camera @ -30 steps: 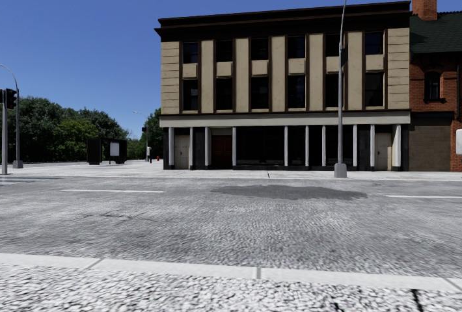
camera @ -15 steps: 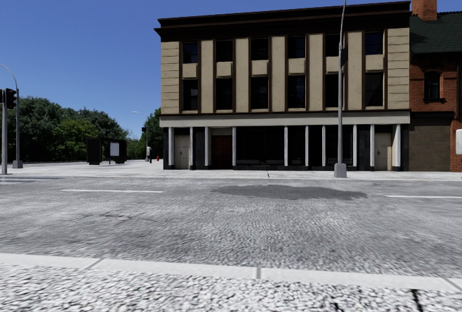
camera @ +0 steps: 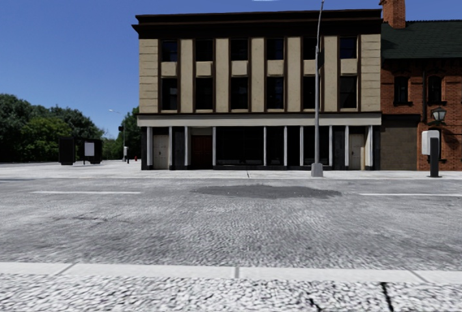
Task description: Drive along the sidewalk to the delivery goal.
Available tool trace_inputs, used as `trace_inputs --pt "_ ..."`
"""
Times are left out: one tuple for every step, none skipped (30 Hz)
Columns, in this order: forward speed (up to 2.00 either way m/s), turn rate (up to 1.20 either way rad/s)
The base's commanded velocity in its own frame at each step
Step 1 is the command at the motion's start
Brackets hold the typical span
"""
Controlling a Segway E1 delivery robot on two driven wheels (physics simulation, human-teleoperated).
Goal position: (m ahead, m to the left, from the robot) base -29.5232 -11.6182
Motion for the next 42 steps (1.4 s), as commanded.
trace_inputs --pt "0.00 -1.20" --pt "0.00 -1.20" --pt "0.00 -1.20" --pt "0.00 -1.20" --pt "0.00 -1.20" --pt "0.00 -1.20" --pt "0.00 -1.20" --pt "0.00 -1.20" --pt "0.00 -1.20" --pt "0.00 -1.20" --pt "0.00 -1.20" --pt "0.00 -1.20" --pt "0.00 -1.20" --pt "0.00 -1.20" --pt "0.00 -1.20" --pt "0.00 -1.20" --pt "0.00 -1.20" --pt "0.00 -1.20" --pt "0.00 -1.20" --pt "0.00 -1.20" --pt "0.00 -1.20" --pt "0.00 -1.20" --pt "0.00 -1.20" --pt "0.00 -1.20" --pt "0.00 -1.20" --pt "0.00 -1.20" --pt "0.00 -1.20" --pt "0.00 -1.20" --pt "0.00 -1.20" --pt "0.00 -1.20" --pt "0.00 -1.20" --pt "0.00 -1.20" --pt "0.00 -1.20" --pt "0.00 -1.20" --pt "0.00 -1.20" --pt "0.00 -1.20" --pt "0.00 -1.20" --pt "0.00 -1.20" --pt "0.00 -1.20" --pt "0.00 -1.20" --pt "0.00 -1.20" --pt "0.00 -1.20"
